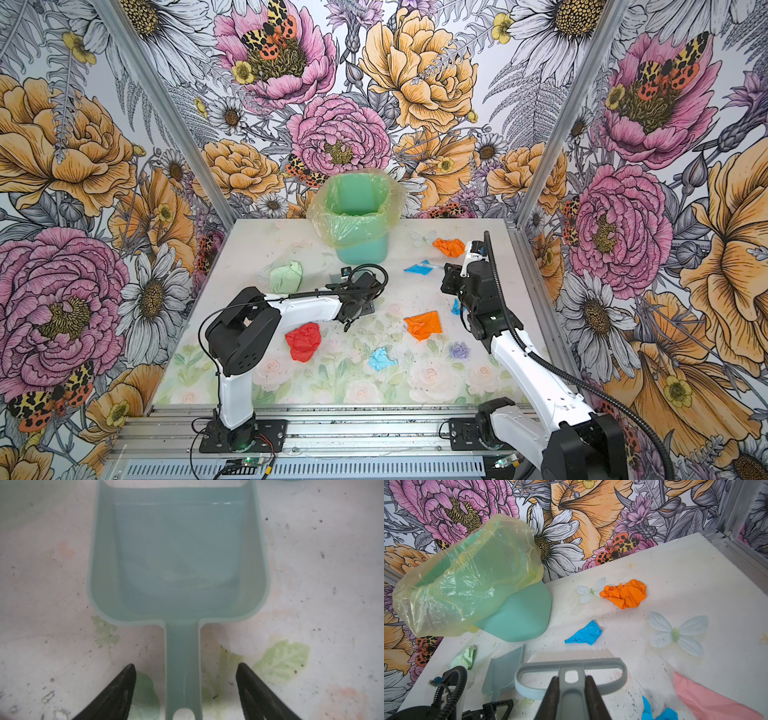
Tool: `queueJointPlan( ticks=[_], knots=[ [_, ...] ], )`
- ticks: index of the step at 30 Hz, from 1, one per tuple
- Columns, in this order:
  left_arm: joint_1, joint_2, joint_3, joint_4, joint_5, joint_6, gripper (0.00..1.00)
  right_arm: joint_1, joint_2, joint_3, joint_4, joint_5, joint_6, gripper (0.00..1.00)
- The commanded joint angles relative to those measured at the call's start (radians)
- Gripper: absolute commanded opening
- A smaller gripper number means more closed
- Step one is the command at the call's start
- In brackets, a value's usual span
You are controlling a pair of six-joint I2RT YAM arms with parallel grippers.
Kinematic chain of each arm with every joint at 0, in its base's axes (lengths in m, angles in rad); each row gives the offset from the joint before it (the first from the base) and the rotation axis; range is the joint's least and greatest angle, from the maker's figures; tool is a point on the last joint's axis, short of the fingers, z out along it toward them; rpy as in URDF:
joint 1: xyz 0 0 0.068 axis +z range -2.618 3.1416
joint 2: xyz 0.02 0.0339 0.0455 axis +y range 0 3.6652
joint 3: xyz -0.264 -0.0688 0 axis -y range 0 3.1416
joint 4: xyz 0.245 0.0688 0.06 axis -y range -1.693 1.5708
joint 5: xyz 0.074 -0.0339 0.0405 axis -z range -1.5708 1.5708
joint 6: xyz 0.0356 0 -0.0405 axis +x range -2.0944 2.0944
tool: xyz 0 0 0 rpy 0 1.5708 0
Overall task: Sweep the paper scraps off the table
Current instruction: 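Lower the left gripper and grasp the pale green dustpan handle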
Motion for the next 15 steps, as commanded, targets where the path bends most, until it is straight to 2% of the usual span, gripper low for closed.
queueJointPlan(
  ticks=[1,7,10,15],
  knots=[
    [0.013,0.026,0.019,0.011,-0.026,0.014,0.73,0.006,-0.004,0.000,0.016,-0.008,0.013,0.00],
    [0.019,0.041,0.025,0.016,-0.026,0.025,0.60,0.006,0.010,0.006,0.022,-0.015,0.014,0.00],
    [0.025,0.046,0.025,0.017,-0.022,0.033,0.50,0.006,0.018,0.009,0.025,-0.019,0.016,0.00],
    [0.033,0.054,0.027,0.016,-0.022,0.034,0.47,0.006,0.029,0.009,0.029,-0.026,0.021,0.00]
  ],
)
